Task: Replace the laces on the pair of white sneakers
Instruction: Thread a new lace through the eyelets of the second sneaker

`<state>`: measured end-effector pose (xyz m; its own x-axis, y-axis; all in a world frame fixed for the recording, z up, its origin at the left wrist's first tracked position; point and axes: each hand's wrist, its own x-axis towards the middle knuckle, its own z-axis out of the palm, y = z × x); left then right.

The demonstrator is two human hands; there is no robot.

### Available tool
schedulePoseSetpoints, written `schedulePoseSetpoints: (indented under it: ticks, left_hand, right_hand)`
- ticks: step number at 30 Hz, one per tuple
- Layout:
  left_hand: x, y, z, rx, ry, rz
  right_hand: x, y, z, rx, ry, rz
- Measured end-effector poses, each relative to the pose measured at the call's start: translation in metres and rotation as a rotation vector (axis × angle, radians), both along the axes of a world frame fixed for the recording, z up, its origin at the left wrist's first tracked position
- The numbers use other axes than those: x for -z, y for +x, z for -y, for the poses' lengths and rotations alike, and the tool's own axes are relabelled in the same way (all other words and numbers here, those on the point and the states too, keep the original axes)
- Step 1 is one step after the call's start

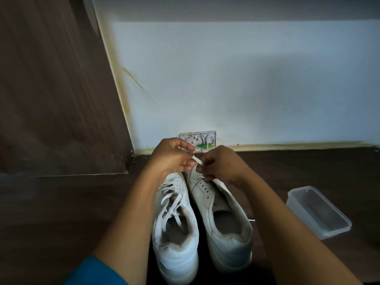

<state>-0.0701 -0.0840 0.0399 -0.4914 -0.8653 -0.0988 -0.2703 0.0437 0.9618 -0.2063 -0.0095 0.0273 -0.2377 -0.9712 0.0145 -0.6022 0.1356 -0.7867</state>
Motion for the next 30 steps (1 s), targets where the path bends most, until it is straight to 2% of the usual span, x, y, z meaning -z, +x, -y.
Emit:
schedulePoseSetpoints:
  ticks: [1, 2, 3, 5, 7, 11, 12, 13, 15, 16, 20, 24, 26, 30]
  left_hand:
    - [0.001, 0.002, 0.003, 0.011, -0.262, 0.274]
    - [0.002, 0.004, 0.004, 0.069, -0.472, 0.454]
    - [0.002, 0.003, 0.003, 0.159, -0.582, 0.494]
    - [0.003, 0.001, -0.001, 0.352, -0.481, 0.328]
    - [0.004, -0.001, -0.005, 0.419, -0.378, 0.243]
    - [0.003, 0.0, 0.0, 0.354, -0.468, 0.411]
    - [0.004, 0.001, 0.002, 0.337, -0.481, 0.476]
    - [0.004, 0.001, 0.003, 0.324, -0.498, 0.532]
    - [0.011, 0.002, 0.004, 0.3, -0.495, 0.607]
    - [0.015, 0.001, 0.004, 0.291, -0.453, 0.618]
    - [0.023, -0.002, 0.001, 0.27, -0.373, 0.588]
    - [0.025, -0.007, 0.002, 0.26, -0.402, 0.578]
    - [0.027, -0.009, 0.001, 0.282, -0.403, 0.632]
    - [0.031, -0.009, 0.002, 0.27, -0.448, 0.573]
  right_hand:
    - [0.001, 0.001, 0.0, 0.001, 0.014, 0.01]
    - [0.002, 0.002, -0.001, -0.003, 0.017, 0.033]
    - [0.002, 0.004, -0.002, -0.012, 0.018, 0.07]
    - [0.001, 0.008, -0.002, -0.03, 0.019, 0.182]
    - [-0.001, 0.01, -0.003, -0.054, 0.052, 0.286]
    - [-0.001, 0.011, -0.005, -0.056, 0.058, 0.357]
    - [0.001, 0.011, -0.003, -0.012, 0.042, 0.317]
    - [0.001, 0.01, -0.002, 0.034, 0.047, 0.176]
    - [0.0, 0.006, -0.001, 0.072, 0.137, -0.242]
    - [0.002, 0.003, -0.001, 0.081, 0.186, -0.333]
    - [0.004, 0.007, 0.004, 0.054, 0.296, -0.358]
    - [0.008, 0.007, 0.009, 0.059, 0.324, -0.322]
    - [0.007, 0.005, 0.007, 0.054, 0.335, -0.209]
    - [0.005, 0.002, 0.0, 0.058, 0.296, -0.035]
